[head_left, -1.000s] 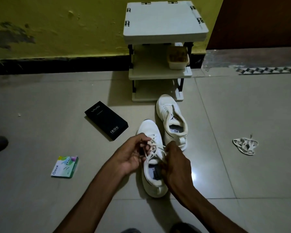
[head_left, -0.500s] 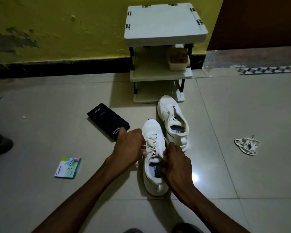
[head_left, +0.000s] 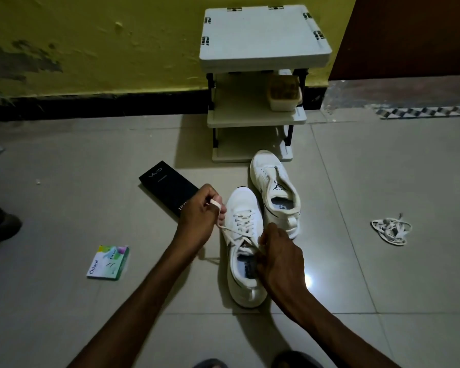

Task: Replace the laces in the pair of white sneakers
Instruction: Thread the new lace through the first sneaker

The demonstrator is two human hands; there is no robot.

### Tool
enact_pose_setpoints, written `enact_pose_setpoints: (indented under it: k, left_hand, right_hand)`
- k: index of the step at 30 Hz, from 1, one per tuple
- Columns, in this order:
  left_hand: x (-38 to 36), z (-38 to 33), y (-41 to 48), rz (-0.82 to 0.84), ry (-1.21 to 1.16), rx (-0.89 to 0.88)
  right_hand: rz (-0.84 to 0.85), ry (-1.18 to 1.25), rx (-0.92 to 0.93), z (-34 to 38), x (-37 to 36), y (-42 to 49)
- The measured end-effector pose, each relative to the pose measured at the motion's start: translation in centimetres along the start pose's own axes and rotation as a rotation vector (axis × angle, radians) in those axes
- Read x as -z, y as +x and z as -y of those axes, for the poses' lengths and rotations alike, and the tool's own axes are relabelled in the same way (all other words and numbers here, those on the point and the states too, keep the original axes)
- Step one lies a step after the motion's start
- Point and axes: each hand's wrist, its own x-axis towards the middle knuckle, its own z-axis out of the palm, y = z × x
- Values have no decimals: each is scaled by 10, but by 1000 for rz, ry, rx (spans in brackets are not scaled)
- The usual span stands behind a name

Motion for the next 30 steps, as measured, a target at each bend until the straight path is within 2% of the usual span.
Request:
enact_pose_setpoints:
  k: [4,6,9,11,14,20,25,27,30]
  left_hand:
    - [1,-3,4,-85,-187,44]
    - [5,-3,3,-171,64,-121]
    - [15,-15,1,-305,654,-477]
    - [19,-29,3,-243,798,-513]
    - [22,-35,11,-122,857,-413]
    - [23,-45,11,249,483,-166]
    - [18,-63,-6,386,50,-72]
    - [17,-70,-10,394,-31,-75]
    - [13,-76,-14,404,-74,-95]
  right_hand:
    - [-18,-32,-19,1,-1,0]
    - [-30,-23,-8,1,-2,-1]
    - [-30,-8,-8,-1,-3,-1]
    - [-18,-19,-15,-2,-3,-1]
    - [-4,-3,-27,-1,-2,-1]
    - [75,-95,-19,0,5,1]
    - [253,-174,-59,2,26,13]
    - [272,-71,-75,4,38,19]
    - [327,245,-87,17,60,29]
